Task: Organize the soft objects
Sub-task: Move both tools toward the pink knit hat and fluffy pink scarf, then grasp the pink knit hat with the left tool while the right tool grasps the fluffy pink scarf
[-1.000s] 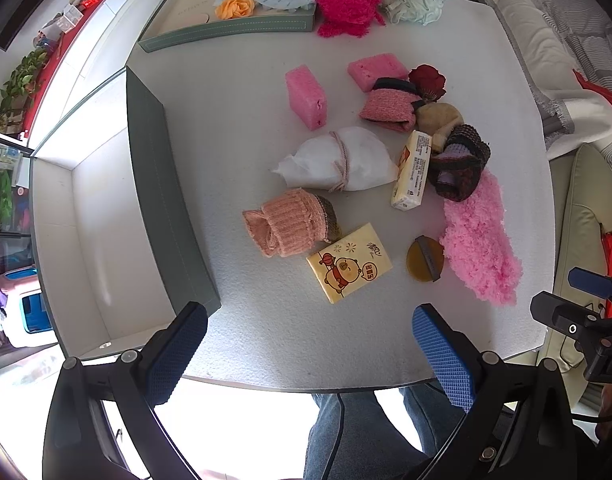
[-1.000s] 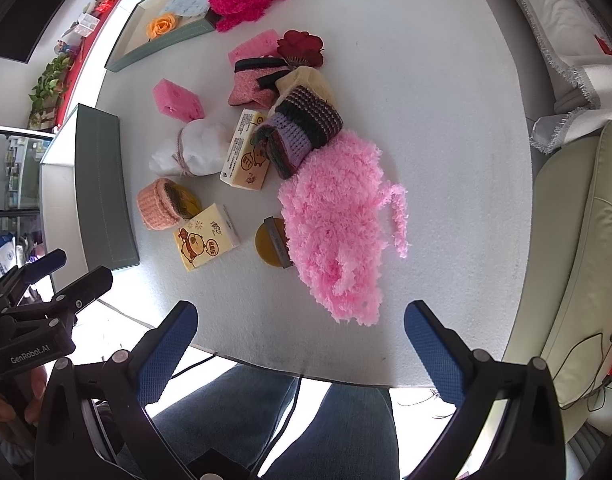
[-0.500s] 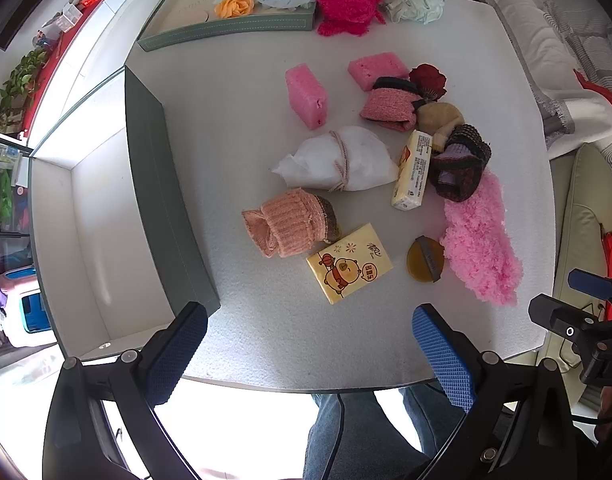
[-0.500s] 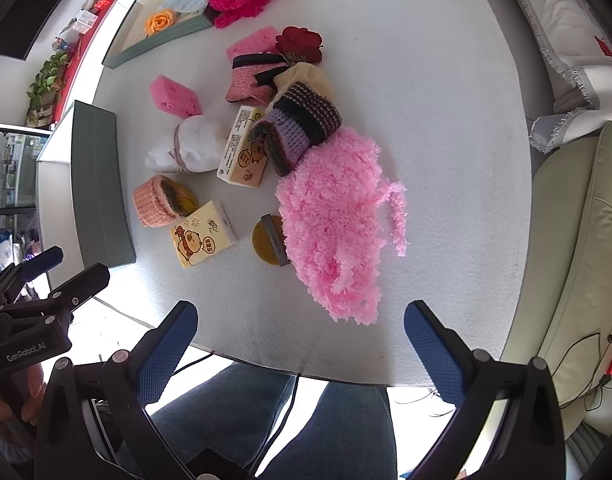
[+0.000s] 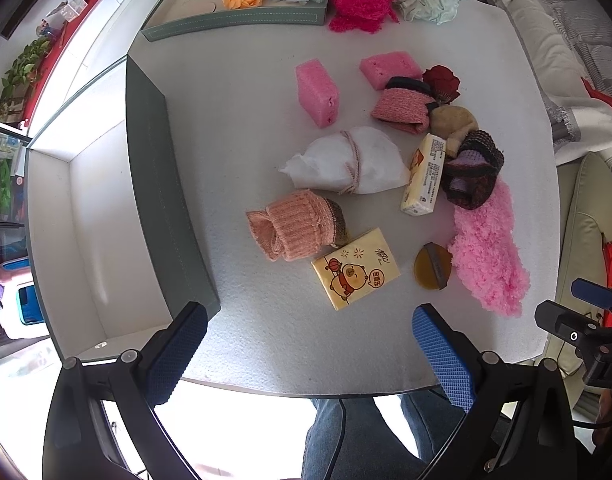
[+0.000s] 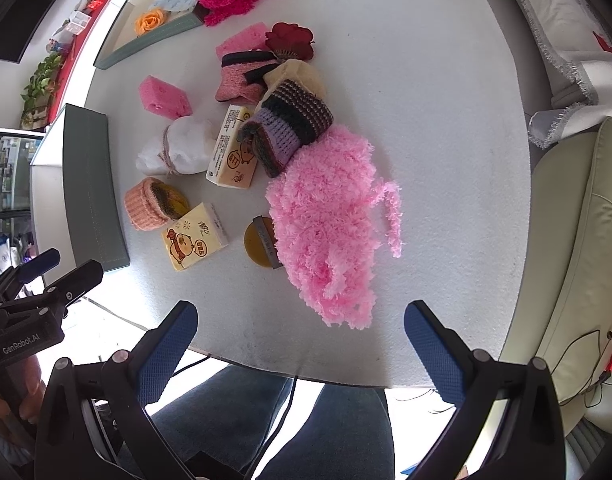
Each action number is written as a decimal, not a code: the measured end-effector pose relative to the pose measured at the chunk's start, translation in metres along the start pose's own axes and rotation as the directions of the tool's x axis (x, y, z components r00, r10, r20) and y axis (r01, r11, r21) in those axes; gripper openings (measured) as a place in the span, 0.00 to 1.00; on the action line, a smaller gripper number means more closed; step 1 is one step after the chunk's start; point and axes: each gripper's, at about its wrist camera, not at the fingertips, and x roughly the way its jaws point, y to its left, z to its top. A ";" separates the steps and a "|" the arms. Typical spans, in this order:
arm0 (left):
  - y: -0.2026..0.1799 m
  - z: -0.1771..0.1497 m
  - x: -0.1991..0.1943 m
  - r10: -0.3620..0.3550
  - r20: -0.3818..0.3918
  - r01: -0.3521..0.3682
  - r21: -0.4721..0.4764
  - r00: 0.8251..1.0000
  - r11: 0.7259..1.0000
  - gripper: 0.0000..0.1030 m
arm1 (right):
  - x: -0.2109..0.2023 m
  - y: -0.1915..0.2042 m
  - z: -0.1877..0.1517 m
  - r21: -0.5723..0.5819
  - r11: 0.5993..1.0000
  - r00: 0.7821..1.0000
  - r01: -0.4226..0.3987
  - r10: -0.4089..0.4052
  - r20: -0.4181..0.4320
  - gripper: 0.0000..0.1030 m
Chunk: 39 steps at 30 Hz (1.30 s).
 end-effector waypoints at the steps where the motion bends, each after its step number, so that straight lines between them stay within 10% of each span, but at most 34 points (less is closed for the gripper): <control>1: 0.001 0.003 0.004 0.003 -0.001 -0.003 -0.009 1.000 1.000 1.00 | 0.002 0.000 0.002 0.001 1.000 1.000 -0.027 0.027 -0.003 1.00; 9: 0.007 0.023 0.054 -0.003 -0.058 -0.002 -0.087 0.998 0.996 1.00 | 0.040 -0.007 0.017 0.069 0.994 0.996 -0.081 0.084 -0.043 1.00; 39: 0.033 0.077 0.179 -0.077 -0.016 0.072 -0.200 0.997 0.977 1.00 | 0.141 0.009 0.065 -0.009 0.987 0.980 0.163 -0.163 -0.117 1.00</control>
